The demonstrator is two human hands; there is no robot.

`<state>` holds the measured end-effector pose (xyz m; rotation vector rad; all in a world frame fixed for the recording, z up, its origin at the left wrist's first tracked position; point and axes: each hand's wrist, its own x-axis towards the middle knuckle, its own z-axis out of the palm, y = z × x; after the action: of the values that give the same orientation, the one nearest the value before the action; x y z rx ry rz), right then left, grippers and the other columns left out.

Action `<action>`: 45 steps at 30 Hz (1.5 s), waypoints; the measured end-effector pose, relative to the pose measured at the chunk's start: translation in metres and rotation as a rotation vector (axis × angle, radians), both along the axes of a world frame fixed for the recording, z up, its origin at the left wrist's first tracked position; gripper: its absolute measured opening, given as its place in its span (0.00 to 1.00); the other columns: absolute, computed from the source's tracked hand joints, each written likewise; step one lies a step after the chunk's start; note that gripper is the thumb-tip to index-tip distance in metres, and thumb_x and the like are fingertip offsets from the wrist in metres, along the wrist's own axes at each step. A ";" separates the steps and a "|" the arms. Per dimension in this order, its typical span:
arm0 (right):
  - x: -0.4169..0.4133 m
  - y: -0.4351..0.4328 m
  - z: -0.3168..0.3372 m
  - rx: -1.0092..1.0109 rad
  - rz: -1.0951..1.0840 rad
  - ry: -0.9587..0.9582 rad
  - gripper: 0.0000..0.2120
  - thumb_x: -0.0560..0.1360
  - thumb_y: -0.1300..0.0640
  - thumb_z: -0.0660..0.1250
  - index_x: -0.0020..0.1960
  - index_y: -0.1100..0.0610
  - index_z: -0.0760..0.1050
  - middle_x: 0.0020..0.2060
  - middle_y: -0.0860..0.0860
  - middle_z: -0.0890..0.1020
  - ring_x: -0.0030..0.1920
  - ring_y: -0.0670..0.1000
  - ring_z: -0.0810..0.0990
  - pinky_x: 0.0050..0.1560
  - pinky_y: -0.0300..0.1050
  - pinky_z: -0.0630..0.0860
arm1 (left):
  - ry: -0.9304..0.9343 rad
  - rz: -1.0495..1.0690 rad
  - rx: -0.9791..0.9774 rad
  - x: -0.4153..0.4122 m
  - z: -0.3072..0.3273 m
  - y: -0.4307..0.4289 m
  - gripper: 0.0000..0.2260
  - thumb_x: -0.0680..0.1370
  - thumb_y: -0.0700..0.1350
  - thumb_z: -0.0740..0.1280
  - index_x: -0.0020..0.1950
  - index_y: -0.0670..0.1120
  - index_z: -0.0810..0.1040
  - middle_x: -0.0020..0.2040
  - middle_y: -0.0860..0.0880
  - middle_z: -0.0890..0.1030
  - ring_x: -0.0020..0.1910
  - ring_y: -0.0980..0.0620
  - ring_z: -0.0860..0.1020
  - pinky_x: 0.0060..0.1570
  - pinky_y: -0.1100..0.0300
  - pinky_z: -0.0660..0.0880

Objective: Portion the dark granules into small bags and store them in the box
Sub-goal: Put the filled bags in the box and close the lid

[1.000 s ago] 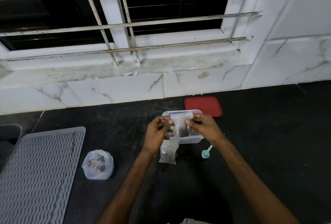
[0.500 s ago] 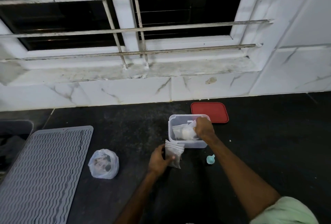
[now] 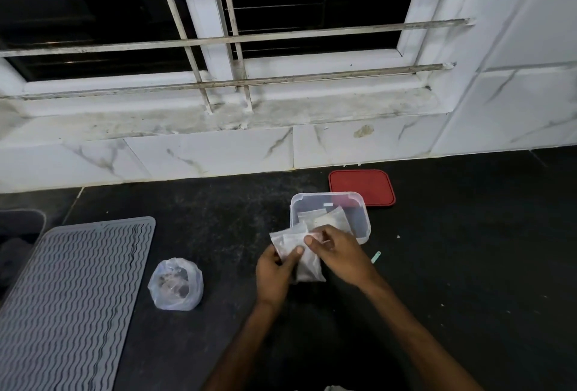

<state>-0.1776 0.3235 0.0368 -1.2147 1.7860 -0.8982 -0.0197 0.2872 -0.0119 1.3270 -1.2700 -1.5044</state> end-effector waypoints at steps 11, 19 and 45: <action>-0.071 -0.048 0.039 -0.139 -0.246 -0.133 0.08 0.79 0.61 0.67 0.41 0.54 0.80 0.34 0.53 0.84 0.32 0.50 0.83 0.39 0.48 0.81 | 0.034 0.045 -0.042 -0.055 0.049 -0.064 0.13 0.76 0.49 0.71 0.57 0.44 0.81 0.49 0.45 0.85 0.48 0.44 0.85 0.43 0.45 0.83; -0.069 -0.056 0.025 -0.029 -0.067 -0.125 0.06 0.75 0.58 0.73 0.51 0.56 0.83 0.42 0.51 0.87 0.41 0.48 0.86 0.37 0.42 0.80 | 0.023 0.065 0.033 -0.079 0.043 -0.065 0.09 0.76 0.45 0.73 0.53 0.42 0.81 0.43 0.43 0.85 0.37 0.48 0.85 0.34 0.50 0.83; -0.059 -0.079 -0.008 0.493 0.153 0.808 0.32 0.74 0.55 0.72 0.74 0.59 0.63 0.72 0.58 0.67 0.70 0.57 0.67 0.66 0.50 0.70 | -1.206 -0.589 -0.578 -0.095 0.013 -0.075 0.24 0.78 0.49 0.68 0.71 0.43 0.70 0.70 0.42 0.73 0.67 0.44 0.74 0.67 0.47 0.69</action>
<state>-0.2367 0.2446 0.0283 -1.4457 2.2883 0.1885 -0.1147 0.2125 0.0011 1.5156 -2.7605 -0.3867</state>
